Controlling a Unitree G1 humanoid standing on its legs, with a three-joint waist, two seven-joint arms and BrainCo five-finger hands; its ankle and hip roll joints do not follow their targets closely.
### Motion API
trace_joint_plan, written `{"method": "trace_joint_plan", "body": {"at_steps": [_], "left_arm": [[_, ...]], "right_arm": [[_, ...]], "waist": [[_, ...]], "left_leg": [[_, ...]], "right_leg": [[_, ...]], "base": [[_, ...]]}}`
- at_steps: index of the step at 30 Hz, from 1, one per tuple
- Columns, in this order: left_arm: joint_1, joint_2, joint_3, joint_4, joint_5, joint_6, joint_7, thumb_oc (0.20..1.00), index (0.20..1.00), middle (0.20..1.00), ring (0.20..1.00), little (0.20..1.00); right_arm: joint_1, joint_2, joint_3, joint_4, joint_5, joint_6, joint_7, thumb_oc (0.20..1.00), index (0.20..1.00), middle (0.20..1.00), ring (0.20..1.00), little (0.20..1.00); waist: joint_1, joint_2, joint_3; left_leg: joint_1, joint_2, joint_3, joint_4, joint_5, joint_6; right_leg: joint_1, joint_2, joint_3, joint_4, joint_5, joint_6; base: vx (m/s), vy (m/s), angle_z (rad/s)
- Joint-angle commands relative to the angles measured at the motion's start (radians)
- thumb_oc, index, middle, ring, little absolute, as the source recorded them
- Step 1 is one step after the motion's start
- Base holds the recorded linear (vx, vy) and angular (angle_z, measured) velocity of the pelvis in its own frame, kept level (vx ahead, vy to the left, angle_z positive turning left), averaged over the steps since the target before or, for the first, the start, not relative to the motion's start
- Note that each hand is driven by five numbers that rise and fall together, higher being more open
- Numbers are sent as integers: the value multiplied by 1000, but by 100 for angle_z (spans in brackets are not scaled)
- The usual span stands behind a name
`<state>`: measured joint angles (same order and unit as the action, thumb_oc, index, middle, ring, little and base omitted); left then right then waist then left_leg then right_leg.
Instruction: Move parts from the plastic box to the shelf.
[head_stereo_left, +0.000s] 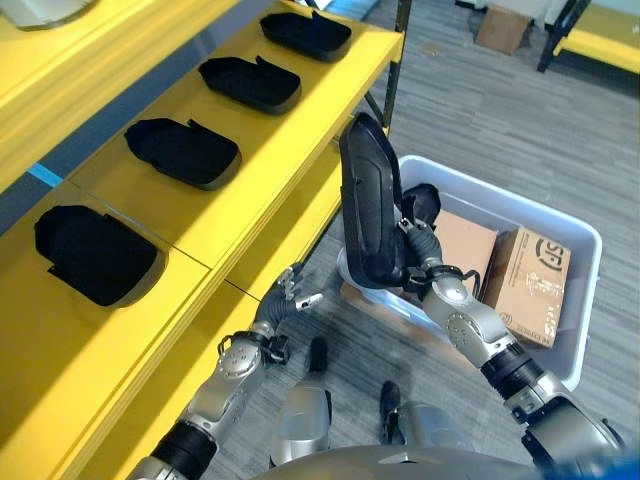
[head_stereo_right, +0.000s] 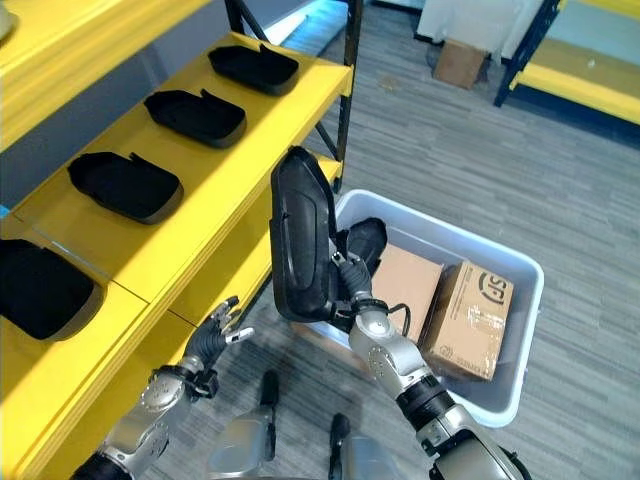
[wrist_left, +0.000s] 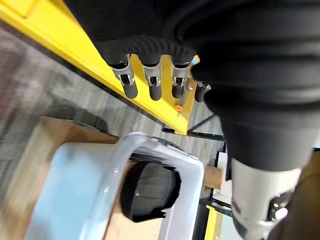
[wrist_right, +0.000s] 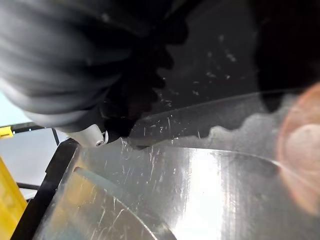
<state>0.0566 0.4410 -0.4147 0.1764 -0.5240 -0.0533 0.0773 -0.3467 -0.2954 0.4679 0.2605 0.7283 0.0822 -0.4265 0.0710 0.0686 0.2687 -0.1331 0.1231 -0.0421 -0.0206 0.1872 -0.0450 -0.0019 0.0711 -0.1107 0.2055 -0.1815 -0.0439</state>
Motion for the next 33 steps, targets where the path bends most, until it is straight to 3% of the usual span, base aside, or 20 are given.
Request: {"method": "trace_joint_plan", "body": {"at_steps": [1, 3, 4, 5, 6, 7, 10, 11, 12, 14, 17, 18, 19, 22, 25, 26, 30, 33], "left_arm": [[-86, 17, 13, -46, -1, -15, -40, 1000, 1000, 1000, 1000, 1000], [-95, 13, 10, -47, 7, -8, -44, 1000, 1000, 1000, 1000, 1000], [-101, 5, 0, -41, 19, 1, -51, 1000, 1000, 1000, 1000, 1000], [-102, 3, -1, -40, 17, 3, -48, 1000, 1000, 1000, 1000, 1000], [-110, -1, -9, -34, 26, 11, -62, 1000, 1000, 1000, 1000, 1000], [-114, -3, -17, -33, 28, 14, -65, 1000, 1000, 1000, 1000, 1000], [-115, -5, -24, -45, 25, 25, -59, 1000, 1000, 1000, 1000, 1000], [-108, -5, -29, -63, 19, 41, -60, 1000, 1000, 1000, 1000, 1000], [-96, -6, -29, -67, 15, 44, -68, 1000, 1000, 1000, 1000, 1000], [-75, -10, -32, -63, 1, 34, -70, 1000, 1000, 1000, 1000, 1000], [-69, -18, -38, -55, -9, 21, -74, 1000, 1000, 1000, 1000, 1000], [-72, -24, -43, -52, -12, 14, -75, 1000, 1000, 1000, 1000, 1000], [-80, -30, -50, -44, -20, 7, -76, 1000, 1000, 1000, 1000, 1000], [-124, -48, -86, -33, 4, -6, -36, 1000, 1000, 1000, 1000, 1000], [-124, -47, -93, -39, 9, -1, -21, 1000, 1000, 1000, 1000, 1000], [-115, -39, -87, -46, 14, -6, -7, 1000, 1000, 1000, 1000, 1000], [-74, -11, -57, -78, 18, -22, -8, 1000, 1000, 1000, 1000, 1000], [-28, 22, -18, -136, 27, -47, 12, 1000, 1000, 1000, 1000, 1000]], "right_arm": [[-83, 37, -50, -87, 51, -71, 33, 200, 200, 200, 200, 200], [-74, 43, -54, -94, 57, -69, 41, 200, 200, 200, 200, 200], [-51, 40, -56, -118, 61, -70, 34, 200, 200, 200, 200, 200], [-47, 40, -57, -124, 64, -69, 37, 200, 200, 200, 200, 200], [-25, 38, -57, -145, 72, -73, 21, 200, 200, 200, 200, 200], [-11, 34, -57, -157, 65, -77, 21, 200, 200, 200, 200, 200], [0, 23, -61, -171, 68, -69, 38, 200, 200, 200, 200, 200], [2, 7, -67, -187, 73, -41, 53, 200, 200, 200, 200, 200], [4, -4, -69, -187, 80, -29, 63, 200, 200, 200, 200, 200], [-6, -12, -65, -180, 87, 1, 81, 200, 200, 200, 200, 200], [-13, -19, -64, -180, 85, 19, 85, 200, 200, 200, 200, 200], [-18, -30, -65, -184, 88, 28, 88, 200, 200, 200, 200, 200], [-28, -41, -67, -185, 93, 39, 89, 200, 200, 200, 200, 200], [-51, -69, -65, -194, 110, 77, 77, 200, 200, 200, 200, 200], [-52, -72, -62, -199, 120, 95, 67, 200, 200, 200, 200, 200], [-52, -71, -60, -201, 130, 98, 66, 200, 200, 200, 200, 200], [-40, -56, -47, -220, 140, 93, 79, 200, 200, 200, 200, 200], [-40, -10, 1, -241, 137, 71, 76, 200, 200, 200, 200, 200]], "waist": [[2, -45, 27], [-2, -43, 33], [-17, -42, 35], [-20, -42, 34], [-35, -44, 36], [-45, -48, 38], [-58, -52, 45], [-73, -57, 41], [-81, -59, 30], [-92, -61, 6], [-103, -55, -10], [-113, -47, -15], [-123, -40, -17], [-139, 7, -19], [-126, 22, -16], [-113, 26, -15], [-79, 22, -9], [-19, -6, 9]], "left_leg": [[28, -146, 4, -7, -138, 61], [14, -140, 13, -1, -130, 52], [2, -124, 94, 17, -132, 42], [-1, -122, 107, 22, -132, 41], [-13, -97, 185, 62, -138, 32], [-21, -80, 215, 100, -149, 29], [-9, -54, 238, 157, -184, 31], [29, -7, 254, 209, -222, 25], [57, 25, 250, 225, -225, 17], [85, 91, 230, 240, -166, -5], [100, 141, 233, 243, -116, -31], [97, 177, 252, 237, -63, -40], [108, 195, 261, 229, -44, -49], [155, 166, 306, 145, -56, -77], [154, 125, 324, 110, -92, -56], [166, 101, 325, 88, -129, -47], [188, 74, 323, 57, -168, -32], [187, 58, 313, 56, -191, -5]], "right_leg": [[-28, 17, 44, -59, 57, 50], [-18, 17, 40, -74, 63, 49], [-4, 7, 1, -84, 64, 49], [-2, 5, -6, -85, 64, 49], [3, -7, -40, -82, 62, 48], [4, -17, -59, -74, 58, 43], [0, -46, -87, -46, 47, 37], [-15, -89, -112, -5, 32, 28], [-21, -110, -116, 18, 22, 22], [-35, -140, -116, 53, 4, 14], [-41, -160, -121, 73, -20, 11], [-52, -169, -139, 81, -17, 0], [-57, -182, -149, 93, -26, -2], [-50, -228, -201, 135, -63, 10], [-27, -254, -223, 111, -32, 27], [-16, -268, -230, 104, -21, 42], [2, -284, -242, 83, 3, 75], [20, -309, -268, 67, 32, 118]], "base": [[-164, -127, 39], [-132, -129, 17], [-78, -108, 15], [-68, -106, 50], [-62, -61, 80], [-70, -53, 100], [-82, 56, 74], [-75, 231, 83], [-46, 297, 76], [20, 339, 53], [4, 304, 18], [-58, 409, 25], [-86, 630, 41], [-54, 900, 98], [-24, 501, 128], [19, 332, 35], [-12, 212, 24], [-79, 170, 23]]}}
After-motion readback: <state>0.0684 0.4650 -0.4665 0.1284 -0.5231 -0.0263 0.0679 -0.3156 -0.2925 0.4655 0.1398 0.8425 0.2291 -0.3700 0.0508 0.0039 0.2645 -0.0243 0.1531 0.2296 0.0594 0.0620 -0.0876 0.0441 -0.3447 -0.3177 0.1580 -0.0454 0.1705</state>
